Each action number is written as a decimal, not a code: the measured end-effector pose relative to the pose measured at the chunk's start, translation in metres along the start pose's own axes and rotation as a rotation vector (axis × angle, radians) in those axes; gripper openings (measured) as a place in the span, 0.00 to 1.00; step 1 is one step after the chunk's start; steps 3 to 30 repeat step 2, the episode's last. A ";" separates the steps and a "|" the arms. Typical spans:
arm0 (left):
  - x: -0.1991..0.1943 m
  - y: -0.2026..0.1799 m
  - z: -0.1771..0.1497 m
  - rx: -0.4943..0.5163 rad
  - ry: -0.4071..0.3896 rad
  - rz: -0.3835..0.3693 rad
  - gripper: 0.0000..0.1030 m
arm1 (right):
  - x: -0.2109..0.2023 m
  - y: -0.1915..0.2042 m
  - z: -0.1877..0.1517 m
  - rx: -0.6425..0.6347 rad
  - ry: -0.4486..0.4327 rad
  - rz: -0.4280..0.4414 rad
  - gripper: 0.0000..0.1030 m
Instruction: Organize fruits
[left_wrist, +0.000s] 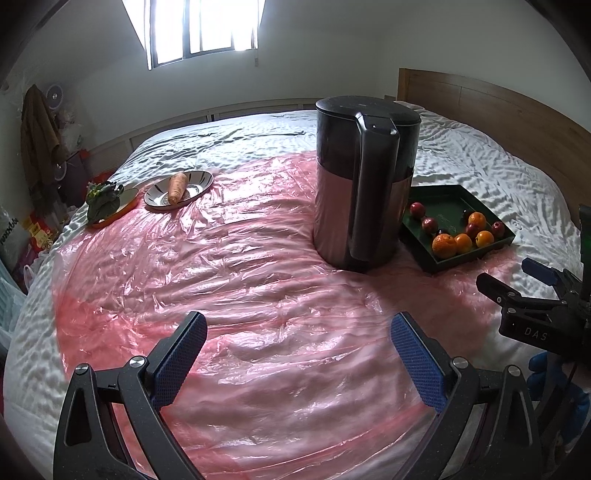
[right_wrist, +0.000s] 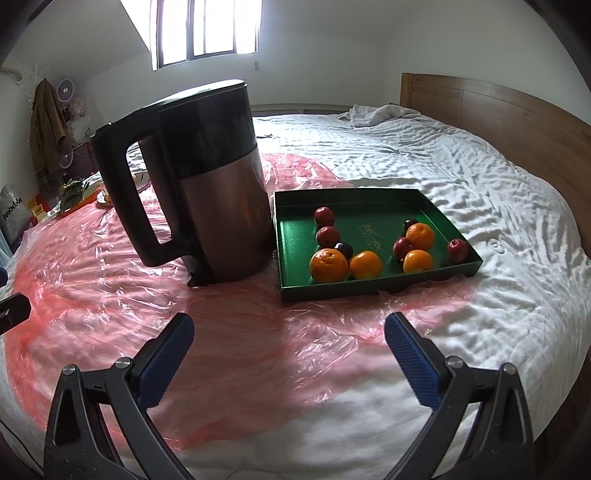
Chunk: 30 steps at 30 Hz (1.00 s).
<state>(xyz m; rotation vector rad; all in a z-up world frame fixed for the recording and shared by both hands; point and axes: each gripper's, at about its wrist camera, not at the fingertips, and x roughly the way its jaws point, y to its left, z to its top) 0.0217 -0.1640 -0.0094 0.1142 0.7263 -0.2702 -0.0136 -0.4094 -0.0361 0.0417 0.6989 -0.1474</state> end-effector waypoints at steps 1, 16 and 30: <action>0.000 0.000 0.000 -0.003 -0.001 0.002 0.95 | 0.000 0.000 0.000 0.001 -0.001 0.000 1.00; 0.000 -0.001 0.000 -0.005 -0.001 0.002 0.95 | 0.000 0.000 0.000 0.002 -0.001 0.000 1.00; 0.000 -0.001 0.000 -0.005 -0.001 0.002 0.95 | 0.000 0.000 0.000 0.002 -0.001 0.000 1.00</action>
